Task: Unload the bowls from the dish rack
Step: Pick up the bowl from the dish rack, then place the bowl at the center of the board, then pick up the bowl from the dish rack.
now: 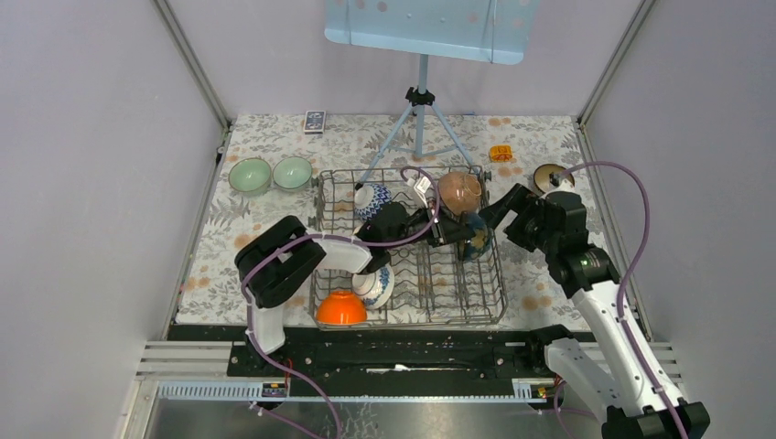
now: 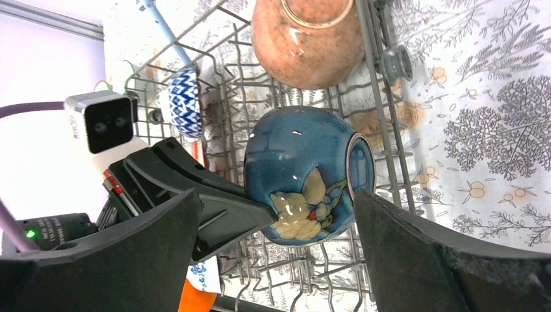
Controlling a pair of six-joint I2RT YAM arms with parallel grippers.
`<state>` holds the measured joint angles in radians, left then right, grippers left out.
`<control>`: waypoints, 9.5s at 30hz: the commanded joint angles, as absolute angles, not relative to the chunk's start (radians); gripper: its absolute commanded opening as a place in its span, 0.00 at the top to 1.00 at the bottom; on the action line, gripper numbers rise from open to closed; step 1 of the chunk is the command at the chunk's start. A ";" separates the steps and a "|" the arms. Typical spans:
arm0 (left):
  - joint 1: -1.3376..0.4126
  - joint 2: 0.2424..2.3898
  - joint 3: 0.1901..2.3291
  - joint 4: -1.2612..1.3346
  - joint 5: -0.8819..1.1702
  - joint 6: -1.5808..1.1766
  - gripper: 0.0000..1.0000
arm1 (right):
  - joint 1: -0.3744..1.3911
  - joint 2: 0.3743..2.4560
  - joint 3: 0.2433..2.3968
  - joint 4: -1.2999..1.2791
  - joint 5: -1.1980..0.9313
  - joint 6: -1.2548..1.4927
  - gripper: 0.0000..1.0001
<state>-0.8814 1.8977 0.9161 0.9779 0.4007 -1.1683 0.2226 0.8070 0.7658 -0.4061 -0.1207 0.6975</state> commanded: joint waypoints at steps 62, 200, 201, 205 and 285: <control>-1.534 1.105 1.139 -0.738 -0.295 0.758 1.00 | 0.837 1.257 1.665 -1.091 0.050 0.181 0.27; -1.085 0.942 0.884 -0.492 -0.527 -0.959 0.01 | -0.216 1.261 0.886 -0.388 0.298 0.871 1.00; -1.085 0.943 0.877 -0.486 -0.518 -0.966 0.01 | -0.217 1.267 0.889 -0.393 0.304 0.876 1.00; -1.085 0.968 0.874 -0.483 -0.503 -0.981 0.01 | -0.219 1.282 0.882 -0.406 0.322 0.893 1.00; -1.025 1.016 0.938 -0.466 -0.613 -0.736 0.01 | 0.626 0.994 1.104 -0.417 0.141 0.440 0.06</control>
<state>-1.0603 0.9859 0.9398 -0.5430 -0.6563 -0.7517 0.5014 0.9504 1.1412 -0.4320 0.0238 0.5270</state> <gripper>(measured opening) 0.987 0.939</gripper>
